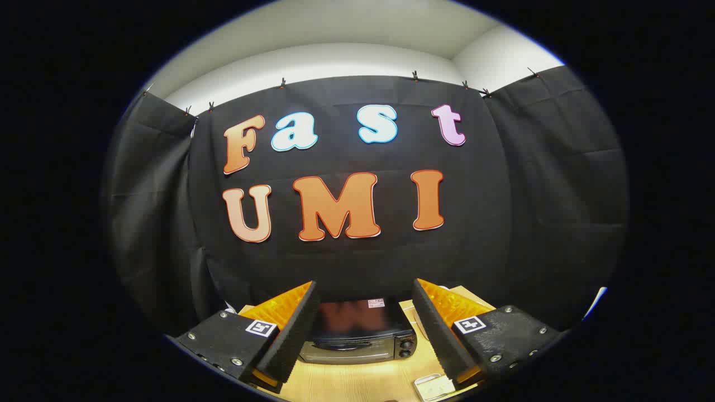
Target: Open the toaster oven, put the food inside, and close the toaster oven door.
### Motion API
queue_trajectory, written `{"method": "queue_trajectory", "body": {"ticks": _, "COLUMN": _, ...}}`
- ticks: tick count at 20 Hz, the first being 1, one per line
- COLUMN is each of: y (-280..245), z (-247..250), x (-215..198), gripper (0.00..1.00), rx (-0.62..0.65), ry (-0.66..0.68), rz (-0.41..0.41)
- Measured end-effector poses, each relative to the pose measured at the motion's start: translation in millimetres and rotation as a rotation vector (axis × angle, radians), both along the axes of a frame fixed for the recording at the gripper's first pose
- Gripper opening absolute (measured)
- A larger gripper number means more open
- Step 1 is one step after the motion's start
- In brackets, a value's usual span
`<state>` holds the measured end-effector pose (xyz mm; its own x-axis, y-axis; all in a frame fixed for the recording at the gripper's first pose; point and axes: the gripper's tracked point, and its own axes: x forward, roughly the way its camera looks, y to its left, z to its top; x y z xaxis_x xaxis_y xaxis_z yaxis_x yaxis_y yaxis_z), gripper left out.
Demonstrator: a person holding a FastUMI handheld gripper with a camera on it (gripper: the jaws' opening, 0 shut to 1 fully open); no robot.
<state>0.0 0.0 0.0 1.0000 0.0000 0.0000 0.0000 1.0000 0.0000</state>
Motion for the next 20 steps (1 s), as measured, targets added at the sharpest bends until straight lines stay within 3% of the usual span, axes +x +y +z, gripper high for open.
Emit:
{"method": "queue_trajectory", "body": {"ticks": 10, "y": 12.7, "z": 12.8, "x": -2.1, "gripper": 0.99, "rx": 0.001, "ry": -0.012, "rz": -0.003}}
{"method": "queue_trajectory", "body": {"ticks": 20, "y": 21.5, "z": -6.0, "x": 2.5, "gripper": 1.00, "rx": 0.000, "ry": 0.034, "rz": 0.026}}
